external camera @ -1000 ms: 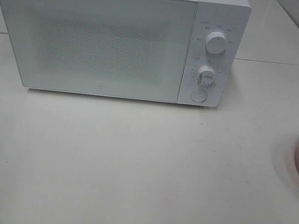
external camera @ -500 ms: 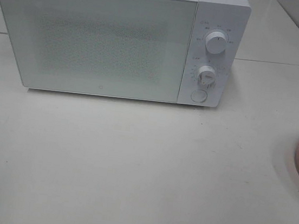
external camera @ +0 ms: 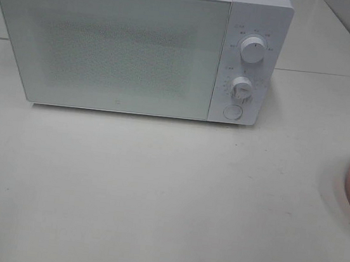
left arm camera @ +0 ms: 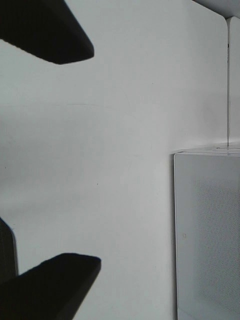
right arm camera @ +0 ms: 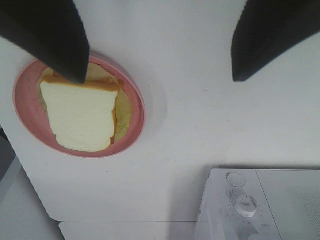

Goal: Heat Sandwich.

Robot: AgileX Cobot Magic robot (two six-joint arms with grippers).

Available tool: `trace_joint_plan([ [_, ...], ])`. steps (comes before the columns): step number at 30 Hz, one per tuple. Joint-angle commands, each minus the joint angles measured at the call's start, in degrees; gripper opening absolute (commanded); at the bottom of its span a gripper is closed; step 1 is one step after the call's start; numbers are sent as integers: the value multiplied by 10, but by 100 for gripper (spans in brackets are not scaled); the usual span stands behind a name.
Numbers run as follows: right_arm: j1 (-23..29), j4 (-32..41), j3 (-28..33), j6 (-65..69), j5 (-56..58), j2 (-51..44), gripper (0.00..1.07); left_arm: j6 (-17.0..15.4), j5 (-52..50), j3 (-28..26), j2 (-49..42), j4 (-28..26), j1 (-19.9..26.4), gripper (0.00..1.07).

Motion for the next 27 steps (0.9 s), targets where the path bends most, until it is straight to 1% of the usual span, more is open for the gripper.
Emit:
trace_joint_plan([
  [1, -4, 0, 1, -2, -5, -16, 75, 1, -2, 1, -15, -6, 3, 98],
  [27, -4, 0, 1, -2, -5, -16, 75, 1, -2, 1, -14, -6, 3, 98],
])
